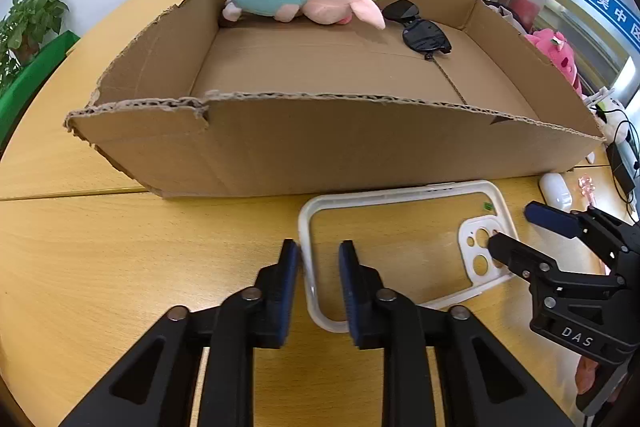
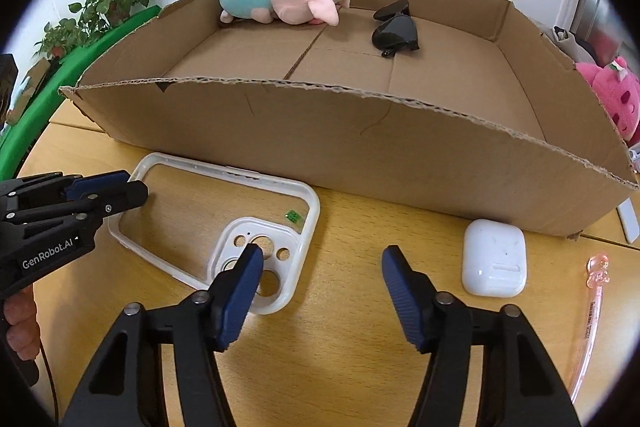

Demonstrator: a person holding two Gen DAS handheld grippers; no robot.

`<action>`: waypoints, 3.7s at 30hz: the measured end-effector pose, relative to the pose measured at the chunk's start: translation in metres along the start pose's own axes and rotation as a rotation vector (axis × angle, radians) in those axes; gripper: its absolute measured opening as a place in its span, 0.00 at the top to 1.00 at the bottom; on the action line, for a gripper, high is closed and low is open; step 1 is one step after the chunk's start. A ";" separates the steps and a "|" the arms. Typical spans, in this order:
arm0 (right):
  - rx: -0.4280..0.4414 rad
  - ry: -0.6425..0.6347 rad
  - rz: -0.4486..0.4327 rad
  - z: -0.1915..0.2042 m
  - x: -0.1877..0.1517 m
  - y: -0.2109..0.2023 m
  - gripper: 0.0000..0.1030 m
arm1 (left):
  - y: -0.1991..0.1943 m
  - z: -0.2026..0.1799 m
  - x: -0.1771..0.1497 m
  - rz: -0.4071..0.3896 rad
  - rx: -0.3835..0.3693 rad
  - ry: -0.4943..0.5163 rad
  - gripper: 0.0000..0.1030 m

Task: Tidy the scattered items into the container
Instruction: 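Lower the left gripper onto the white phone case rim and close, then lift the phone case with the left gripper and carry it over the box, then open the left gripper to drop the phone case into the box, then raise the left gripper away from the box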

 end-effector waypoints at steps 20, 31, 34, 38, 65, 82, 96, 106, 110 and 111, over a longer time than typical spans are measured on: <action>0.072 -0.020 -0.032 0.000 -0.010 -0.024 0.93 | -0.043 -0.014 -0.005 -0.052 0.028 -0.004 0.94; 0.083 -0.007 -0.255 -0.011 0.030 -0.108 0.92 | -0.128 -0.029 0.041 -0.274 0.042 0.059 0.94; 0.071 -0.019 -0.312 -0.010 0.045 -0.127 0.92 | -0.145 -0.029 0.057 -0.325 0.041 0.067 0.94; 0.059 -0.034 -0.369 -0.008 0.069 -0.143 0.92 | -0.168 -0.030 0.080 -0.396 0.055 0.086 0.94; 0.046 -0.123 -0.373 0.009 0.170 -0.099 0.91 | -0.122 0.014 0.177 -0.360 0.130 0.061 0.94; 0.090 -0.047 0.059 0.004 0.186 0.059 0.91 | 0.037 0.033 0.192 0.071 0.236 0.096 0.95; 0.077 -0.084 0.262 0.022 0.175 0.097 0.89 | 0.091 0.048 0.178 0.284 0.228 0.033 0.95; 0.169 0.003 0.016 0.004 0.156 0.012 0.35 | -0.023 0.024 0.159 -0.083 0.148 -0.036 0.25; 0.254 0.033 -0.176 0.002 0.134 -0.056 0.25 | -0.101 -0.003 0.128 -0.332 0.108 -0.019 0.08; 0.236 0.011 -0.217 0.003 0.128 -0.068 0.25 | -0.109 -0.001 0.129 -0.364 0.109 -0.010 0.04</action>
Point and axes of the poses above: each gripper's, at about its wrist camera, not at the fingertips, and y roughly the way its jaws point, z to its left, x to its top, the point moved 2 cm from there along y, roughly the way its jaws point, and after that the axes turned 5 degrees about y, right-handed, at the moved point
